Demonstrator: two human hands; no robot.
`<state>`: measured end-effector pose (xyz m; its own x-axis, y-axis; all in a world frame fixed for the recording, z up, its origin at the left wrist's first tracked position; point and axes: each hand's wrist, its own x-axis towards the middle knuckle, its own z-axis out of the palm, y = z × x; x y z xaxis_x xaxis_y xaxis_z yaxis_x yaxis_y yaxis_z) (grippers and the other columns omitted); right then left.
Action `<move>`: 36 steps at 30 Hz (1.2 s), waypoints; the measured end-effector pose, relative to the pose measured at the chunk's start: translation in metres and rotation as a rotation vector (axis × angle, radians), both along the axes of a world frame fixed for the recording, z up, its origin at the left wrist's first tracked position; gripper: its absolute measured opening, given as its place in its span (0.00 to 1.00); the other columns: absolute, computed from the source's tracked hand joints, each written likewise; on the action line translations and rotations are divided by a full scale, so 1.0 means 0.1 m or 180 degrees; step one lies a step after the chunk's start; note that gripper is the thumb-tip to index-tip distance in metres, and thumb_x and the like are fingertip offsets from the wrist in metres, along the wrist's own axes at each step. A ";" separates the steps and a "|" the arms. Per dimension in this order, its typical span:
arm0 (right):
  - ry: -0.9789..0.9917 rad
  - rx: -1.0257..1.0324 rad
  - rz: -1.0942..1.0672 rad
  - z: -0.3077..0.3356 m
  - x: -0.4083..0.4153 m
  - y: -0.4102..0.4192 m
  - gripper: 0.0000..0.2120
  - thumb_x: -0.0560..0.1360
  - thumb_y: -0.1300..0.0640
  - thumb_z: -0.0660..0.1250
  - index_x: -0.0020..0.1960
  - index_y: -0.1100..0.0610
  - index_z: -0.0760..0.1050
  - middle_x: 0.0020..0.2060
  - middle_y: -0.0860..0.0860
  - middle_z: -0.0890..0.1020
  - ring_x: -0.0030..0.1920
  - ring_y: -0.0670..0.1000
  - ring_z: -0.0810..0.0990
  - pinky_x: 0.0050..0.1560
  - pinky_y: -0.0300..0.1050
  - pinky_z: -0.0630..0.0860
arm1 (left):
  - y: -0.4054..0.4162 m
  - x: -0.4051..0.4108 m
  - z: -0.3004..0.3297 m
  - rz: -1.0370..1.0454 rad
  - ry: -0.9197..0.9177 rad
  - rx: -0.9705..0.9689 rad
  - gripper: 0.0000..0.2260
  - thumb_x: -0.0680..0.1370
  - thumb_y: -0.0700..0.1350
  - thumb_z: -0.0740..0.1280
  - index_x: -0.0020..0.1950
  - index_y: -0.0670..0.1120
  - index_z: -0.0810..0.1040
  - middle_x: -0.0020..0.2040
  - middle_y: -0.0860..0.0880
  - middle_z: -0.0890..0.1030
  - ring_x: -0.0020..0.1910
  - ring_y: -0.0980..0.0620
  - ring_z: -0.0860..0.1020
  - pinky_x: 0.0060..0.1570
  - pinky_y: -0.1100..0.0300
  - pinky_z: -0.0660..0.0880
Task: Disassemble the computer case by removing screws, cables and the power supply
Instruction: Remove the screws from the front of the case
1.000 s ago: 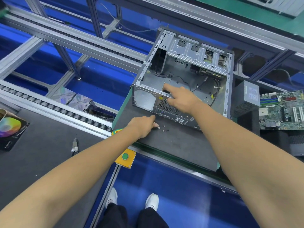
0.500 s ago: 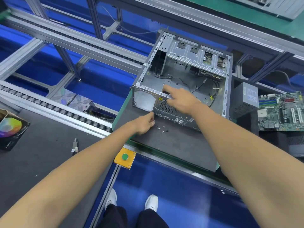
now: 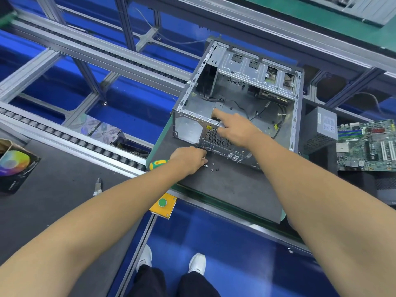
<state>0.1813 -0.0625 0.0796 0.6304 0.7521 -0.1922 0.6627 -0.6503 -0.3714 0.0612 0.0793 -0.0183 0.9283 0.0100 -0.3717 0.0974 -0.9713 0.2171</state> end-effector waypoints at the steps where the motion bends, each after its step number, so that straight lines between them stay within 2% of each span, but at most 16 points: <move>1: -0.0002 -0.0004 -0.0002 0.00 0.00 0.00 0.14 0.73 0.56 0.61 0.56 0.45 0.64 0.30 0.53 0.71 0.30 0.54 0.69 0.30 0.46 0.64 | -0.01 0.02 0.01 -0.0008 0.0021 0.0077 0.16 0.85 0.58 0.58 0.62 0.49 0.76 0.59 0.41 0.81 0.58 0.37 0.80 0.48 0.49 0.73; 5: 0.0011 0.0038 -0.0011 0.00 0.00 0.00 0.14 0.73 0.56 0.61 0.57 0.45 0.65 0.29 0.52 0.71 0.30 0.54 0.69 0.30 0.46 0.63 | 0.00 0.06 0.08 0.0098 0.0159 0.0080 0.21 0.84 0.62 0.58 0.63 0.47 0.77 0.61 0.41 0.81 0.60 0.38 0.79 0.51 0.48 0.73; 8: 0.0002 0.0056 0.0007 0.01 0.00 -0.01 0.13 0.74 0.57 0.62 0.57 0.46 0.65 0.29 0.52 0.71 0.30 0.54 0.69 0.30 0.46 0.62 | 0.04 0.03 0.10 0.0236 0.0146 -0.0044 0.23 0.84 0.63 0.57 0.65 0.45 0.72 0.62 0.40 0.81 0.60 0.37 0.79 0.52 0.46 0.73; 10: -0.0005 0.0080 -0.0008 0.01 0.00 -0.01 0.13 0.75 0.57 0.62 0.57 0.46 0.66 0.29 0.51 0.71 0.30 0.53 0.70 0.31 0.46 0.61 | 0.06 -0.01 0.13 0.0270 -0.0019 0.0045 0.22 0.85 0.61 0.55 0.66 0.44 0.66 0.60 0.40 0.81 0.57 0.36 0.80 0.47 0.47 0.72; 12: 0.0043 0.0100 -0.0044 0.02 -0.01 -0.01 0.13 0.75 0.57 0.62 0.57 0.45 0.66 0.29 0.50 0.71 0.31 0.52 0.70 0.31 0.46 0.61 | 0.06 -0.06 0.16 0.0425 -0.0096 -0.0173 0.18 0.86 0.57 0.54 0.65 0.43 0.63 0.61 0.41 0.78 0.56 0.37 0.79 0.44 0.47 0.70; 16: 0.0152 0.0115 -0.0083 0.04 -0.02 -0.01 0.13 0.75 0.58 0.62 0.55 0.44 0.66 0.30 0.49 0.71 0.32 0.51 0.69 0.32 0.47 0.62 | -0.01 -0.16 0.23 0.0493 -0.0299 -0.0464 0.12 0.87 0.49 0.53 0.66 0.43 0.63 0.63 0.40 0.70 0.58 0.34 0.74 0.47 0.44 0.69; 20: 0.0297 0.0171 -0.0135 0.05 -0.03 -0.01 0.13 0.74 0.57 0.63 0.56 0.44 0.67 0.30 0.51 0.73 0.30 0.53 0.70 0.33 0.46 0.66 | -0.20 -0.18 0.28 0.0788 -0.0469 -0.0698 0.13 0.85 0.49 0.55 0.65 0.42 0.62 0.59 0.42 0.65 0.54 0.35 0.73 0.46 0.46 0.66; 22: 0.0329 0.0188 -0.0156 0.05 -0.02 -0.01 0.13 0.74 0.56 0.63 0.57 0.44 0.68 0.30 0.51 0.73 0.31 0.51 0.69 0.33 0.46 0.65 | -0.31 -0.18 0.31 0.0833 -0.0821 -0.0809 0.12 0.85 0.49 0.56 0.63 0.42 0.62 0.58 0.42 0.65 0.49 0.36 0.74 0.42 0.46 0.67; 25: 0.0391 0.0198 -0.0150 0.06 -0.01 -0.02 0.13 0.74 0.56 0.63 0.57 0.44 0.68 0.33 0.53 0.75 0.34 0.50 0.70 0.35 0.47 0.65 | -0.41 -0.18 0.31 0.0592 -0.1395 -0.0878 0.09 0.85 0.49 0.59 0.59 0.46 0.64 0.55 0.44 0.66 0.42 0.41 0.73 0.34 0.49 0.67; 27: 0.0416 0.0192 -0.0161 0.06 -0.01 -0.02 0.13 0.74 0.56 0.63 0.57 0.43 0.68 0.33 0.54 0.76 0.33 0.53 0.72 0.34 0.46 0.65 | -0.47 -0.16 0.30 0.0734 -0.1254 -0.1223 0.08 0.84 0.50 0.62 0.58 0.47 0.67 0.53 0.46 0.68 0.45 0.42 0.74 0.37 0.50 0.71; 28: 0.0425 0.0188 -0.0171 0.06 -0.02 -0.02 0.14 0.74 0.56 0.63 0.57 0.43 0.68 0.32 0.54 0.76 0.33 0.54 0.72 0.33 0.46 0.66 | -0.51 -0.15 0.30 0.0982 -0.1083 -0.1626 0.08 0.84 0.50 0.62 0.56 0.46 0.68 0.51 0.45 0.72 0.45 0.43 0.75 0.38 0.50 0.73; 29: 0.0425 0.0184 -0.0177 0.06 -0.02 -0.02 0.14 0.74 0.56 0.63 0.57 0.43 0.68 0.32 0.54 0.75 0.32 0.54 0.71 0.33 0.46 0.66 | -0.56 -0.14 0.32 0.1356 -0.0894 -0.2185 0.08 0.84 0.49 0.63 0.54 0.46 0.69 0.48 0.43 0.75 0.41 0.43 0.78 0.36 0.51 0.76; 31: 0.0427 0.0182 -0.0182 0.06 -0.02 -0.02 0.13 0.74 0.55 0.64 0.57 0.44 0.68 0.32 0.55 0.76 0.32 0.54 0.72 0.32 0.46 0.67 | -0.65 -0.15 0.34 0.2311 -0.0348 -0.3411 0.08 0.86 0.49 0.61 0.51 0.47 0.66 0.41 0.41 0.79 0.27 0.47 0.77 0.25 0.54 0.77; 32: 0.0439 0.0188 -0.0184 0.06 -0.02 -0.02 0.14 0.74 0.55 0.64 0.57 0.44 0.68 0.32 0.55 0.76 0.32 0.55 0.72 0.33 0.46 0.68 | -0.68 -0.16 0.34 0.2641 -0.0069 -0.3731 0.08 0.86 0.50 0.59 0.52 0.48 0.65 0.39 0.41 0.80 0.23 0.48 0.76 0.23 0.55 0.76; 34: 0.0464 0.0195 -0.0172 0.06 -0.01 -0.02 0.14 0.74 0.56 0.63 0.58 0.44 0.68 0.32 0.55 0.77 0.32 0.55 0.73 0.34 0.46 0.69 | -0.74 -0.16 0.34 0.2810 0.0218 -0.3661 0.09 0.87 0.53 0.54 0.56 0.48 0.65 0.37 0.41 0.78 0.21 0.50 0.74 0.21 0.59 0.74; 36: 0.0484 0.0202 -0.0167 0.06 -0.01 -0.02 0.15 0.75 0.56 0.63 0.59 0.45 0.68 0.32 0.54 0.75 0.33 0.55 0.72 0.35 0.48 0.69 | -0.77 -0.14 0.35 0.2875 0.0164 -0.3404 0.11 0.87 0.51 0.51 0.61 0.46 0.66 0.35 0.43 0.75 0.21 0.51 0.70 0.21 0.64 0.68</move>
<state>0.1806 -0.0647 0.0851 0.6365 0.7325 -0.2414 0.5614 -0.6547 -0.5061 0.0468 0.0023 0.0170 0.7385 0.2830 -0.6120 0.6227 0.0617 0.7800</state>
